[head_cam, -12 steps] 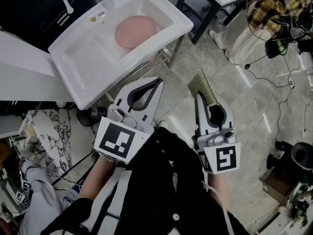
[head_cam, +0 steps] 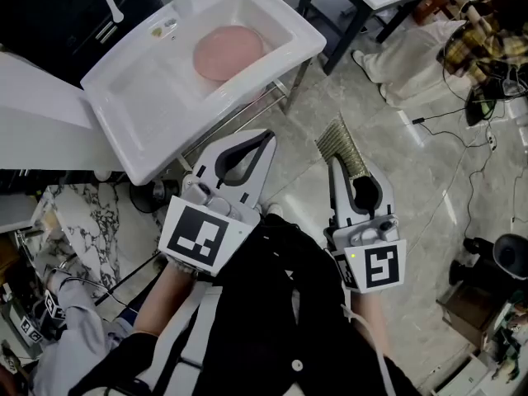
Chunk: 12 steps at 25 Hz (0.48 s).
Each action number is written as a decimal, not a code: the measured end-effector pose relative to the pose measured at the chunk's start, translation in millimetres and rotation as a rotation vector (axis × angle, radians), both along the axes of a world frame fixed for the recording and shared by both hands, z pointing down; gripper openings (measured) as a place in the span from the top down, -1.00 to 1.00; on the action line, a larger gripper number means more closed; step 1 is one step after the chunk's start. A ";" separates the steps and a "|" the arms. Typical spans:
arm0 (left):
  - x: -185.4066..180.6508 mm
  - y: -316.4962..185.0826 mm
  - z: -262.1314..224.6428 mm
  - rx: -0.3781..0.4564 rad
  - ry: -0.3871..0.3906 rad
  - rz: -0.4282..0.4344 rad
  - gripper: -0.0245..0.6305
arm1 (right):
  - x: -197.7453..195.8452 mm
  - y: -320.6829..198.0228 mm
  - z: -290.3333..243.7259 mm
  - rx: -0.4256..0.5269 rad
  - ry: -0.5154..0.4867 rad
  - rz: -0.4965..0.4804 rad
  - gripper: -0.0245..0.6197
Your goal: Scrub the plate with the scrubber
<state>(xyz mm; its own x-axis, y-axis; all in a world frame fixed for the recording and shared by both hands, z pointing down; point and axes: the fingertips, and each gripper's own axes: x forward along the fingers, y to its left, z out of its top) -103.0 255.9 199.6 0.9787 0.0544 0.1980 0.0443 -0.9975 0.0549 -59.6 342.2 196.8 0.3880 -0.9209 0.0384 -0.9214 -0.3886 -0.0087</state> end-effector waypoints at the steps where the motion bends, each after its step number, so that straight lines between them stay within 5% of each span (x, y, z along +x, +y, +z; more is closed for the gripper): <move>1: -0.7 -0.3 0.1 -0.001 0.001 -0.001 0.93 | -0.7 -0.9 -1.2 0.007 0.000 -0.002 0.68; 12: -8.2 -14.2 -0.4 -0.008 0.012 -0.019 0.93 | -1.2 -6.9 3.8 -0.009 -0.024 0.018 0.68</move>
<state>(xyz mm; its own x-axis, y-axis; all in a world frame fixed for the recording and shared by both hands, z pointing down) -111.1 241.7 199.2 0.9819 0.0377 0.1856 0.0265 -0.9977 0.0624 -60.9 335.2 200.6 0.4034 -0.9133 0.0556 -0.9138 -0.4053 -0.0272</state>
